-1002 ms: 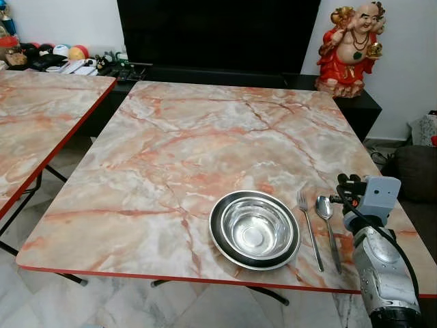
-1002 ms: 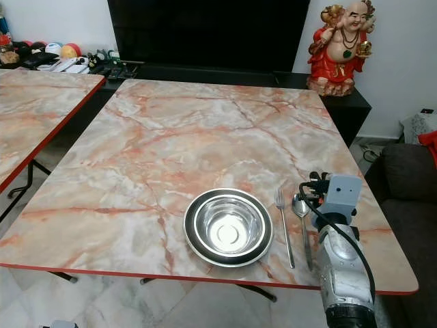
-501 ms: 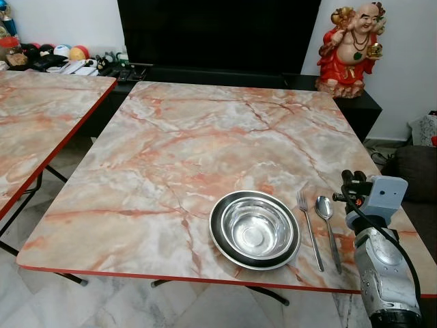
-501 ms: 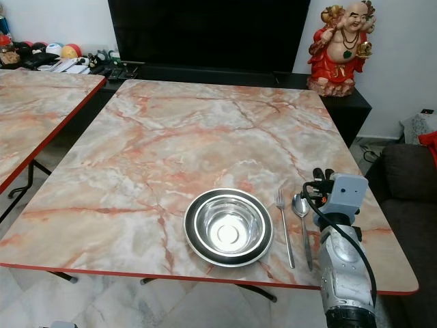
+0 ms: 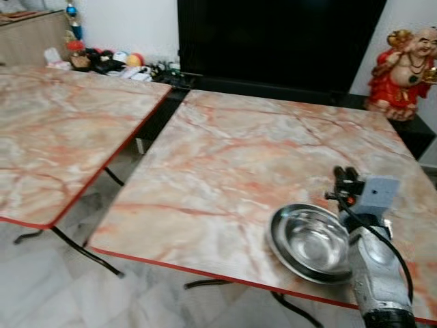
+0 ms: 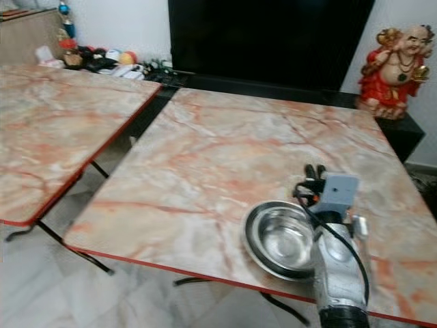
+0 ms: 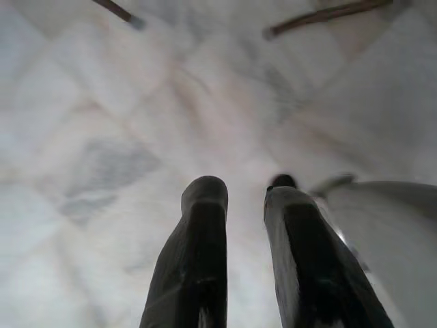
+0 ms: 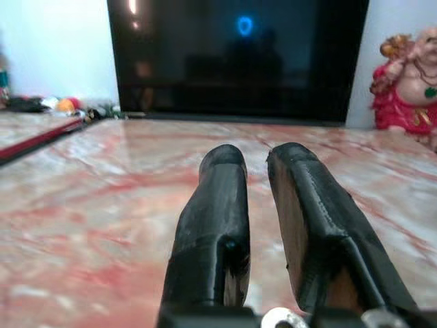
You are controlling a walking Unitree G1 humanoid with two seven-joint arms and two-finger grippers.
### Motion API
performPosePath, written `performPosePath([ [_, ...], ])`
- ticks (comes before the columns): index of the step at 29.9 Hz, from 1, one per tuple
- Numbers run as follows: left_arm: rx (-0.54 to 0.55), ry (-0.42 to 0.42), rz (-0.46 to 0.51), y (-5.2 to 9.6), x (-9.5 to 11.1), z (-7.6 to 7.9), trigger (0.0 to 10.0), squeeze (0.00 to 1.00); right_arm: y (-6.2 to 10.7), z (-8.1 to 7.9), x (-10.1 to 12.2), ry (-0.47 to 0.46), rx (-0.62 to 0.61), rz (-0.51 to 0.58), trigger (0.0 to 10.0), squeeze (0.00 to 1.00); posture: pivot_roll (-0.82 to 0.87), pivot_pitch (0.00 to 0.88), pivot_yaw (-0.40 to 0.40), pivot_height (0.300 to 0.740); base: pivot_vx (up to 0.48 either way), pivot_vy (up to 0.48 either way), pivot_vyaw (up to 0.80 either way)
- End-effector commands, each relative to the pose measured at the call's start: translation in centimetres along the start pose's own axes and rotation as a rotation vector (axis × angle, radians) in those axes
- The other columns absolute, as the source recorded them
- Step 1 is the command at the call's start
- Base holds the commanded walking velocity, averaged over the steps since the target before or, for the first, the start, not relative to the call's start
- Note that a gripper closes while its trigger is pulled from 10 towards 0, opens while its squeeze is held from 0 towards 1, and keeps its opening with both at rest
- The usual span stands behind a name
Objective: Setting the table
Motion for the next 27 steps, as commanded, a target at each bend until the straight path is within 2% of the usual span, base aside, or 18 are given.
performPosePath([
  [1,-0.022,0.007,0.002,-0.3,0.2,0.8,10.0,0.00,0.0,0.9,1.0,-0.010,-0.020,0.040,10.0,0.00,0.08,0.000,-0.028,0.740,0.000,0.480,0.00],
  [19,-0.027,0.003,0.018,-0.8,1.2,1.1,10.0,0.00,-0.5,-0.2,1.7,-0.036,0.008,0.086,10.0,0.00,0.08,0.000,-0.035,0.740,0.000,0.480,0.00],
  [27,-0.002,0.016,0.027,-0.7,1.5,0.3,10.0,0.00,-0.6,-1.0,1.4,-0.045,0.017,0.084,10.0,0.00,0.09,0.000,-0.029,0.740,0.000,0.480,0.00],
])
Point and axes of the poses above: a point about 5 cm out from each wrist's last joint towards the gripper, its own y axis pointing back from the gripper into the wrist, its own x axis along the axis of the wrist's last joint, z = x × y, the point moved 4 cm from there along -y, pointing out of the wrist towards the gripper, and after that the axes turned 7 degrees about -y, right-handed, at the moved point
